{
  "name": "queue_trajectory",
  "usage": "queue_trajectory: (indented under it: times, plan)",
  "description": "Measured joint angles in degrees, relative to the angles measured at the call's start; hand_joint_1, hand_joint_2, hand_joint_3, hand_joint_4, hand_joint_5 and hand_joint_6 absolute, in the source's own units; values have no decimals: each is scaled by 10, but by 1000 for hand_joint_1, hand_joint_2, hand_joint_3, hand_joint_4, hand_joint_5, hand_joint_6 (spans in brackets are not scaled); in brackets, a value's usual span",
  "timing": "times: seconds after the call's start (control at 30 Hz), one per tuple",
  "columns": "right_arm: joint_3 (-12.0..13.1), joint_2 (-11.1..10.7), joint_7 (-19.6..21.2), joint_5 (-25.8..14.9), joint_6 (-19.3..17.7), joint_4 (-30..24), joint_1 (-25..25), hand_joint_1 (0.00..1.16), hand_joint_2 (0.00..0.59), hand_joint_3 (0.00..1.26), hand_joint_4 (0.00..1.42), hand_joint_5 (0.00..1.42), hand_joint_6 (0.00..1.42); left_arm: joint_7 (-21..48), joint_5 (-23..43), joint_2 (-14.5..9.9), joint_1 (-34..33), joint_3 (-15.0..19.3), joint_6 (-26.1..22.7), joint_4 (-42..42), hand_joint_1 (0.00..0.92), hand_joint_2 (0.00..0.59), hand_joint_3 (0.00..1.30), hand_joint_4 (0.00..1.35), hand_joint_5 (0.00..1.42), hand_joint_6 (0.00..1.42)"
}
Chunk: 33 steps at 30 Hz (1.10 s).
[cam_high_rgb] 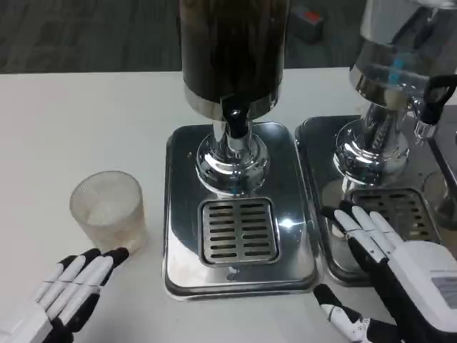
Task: Grasp the cup under the faucet to collect the drink, then remove the cup.
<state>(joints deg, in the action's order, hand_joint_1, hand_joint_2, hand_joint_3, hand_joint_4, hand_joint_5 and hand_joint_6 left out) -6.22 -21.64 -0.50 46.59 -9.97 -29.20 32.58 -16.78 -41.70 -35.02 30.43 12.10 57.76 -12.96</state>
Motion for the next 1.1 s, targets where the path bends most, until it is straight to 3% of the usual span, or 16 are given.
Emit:
queue_trajectory:
  times: [0.33,0.6,0.77,0.93,1.1]
  plan:
    - [4,5,-1,-42,0,3,-2,347,407,54,1,57,293,1,91,5,-18,-16,9,-46,0,48,0,0,0,57]
    - [3,17,-9,-87,1,21,3,287,375,54,29,83,314,50,243,43,-41,-30,-15,-84,0,57,0,0,0,109]
    - [1,32,-13,-117,3,27,1,278,374,63,34,94,319,78,303,66,-72,-31,-46,-93,0,44,0,0,0,125]
    - [-7,34,-16,-126,5,30,-2,279,389,82,50,114,319,90,316,73,-109,-26,-65,-117,0,29,0,0,6,168]
    - [-12,37,-18,-133,9,30,-5,280,389,110,95,148,319,90,311,73,-148,-17,-78,-146,104,1,0,0,56,211]
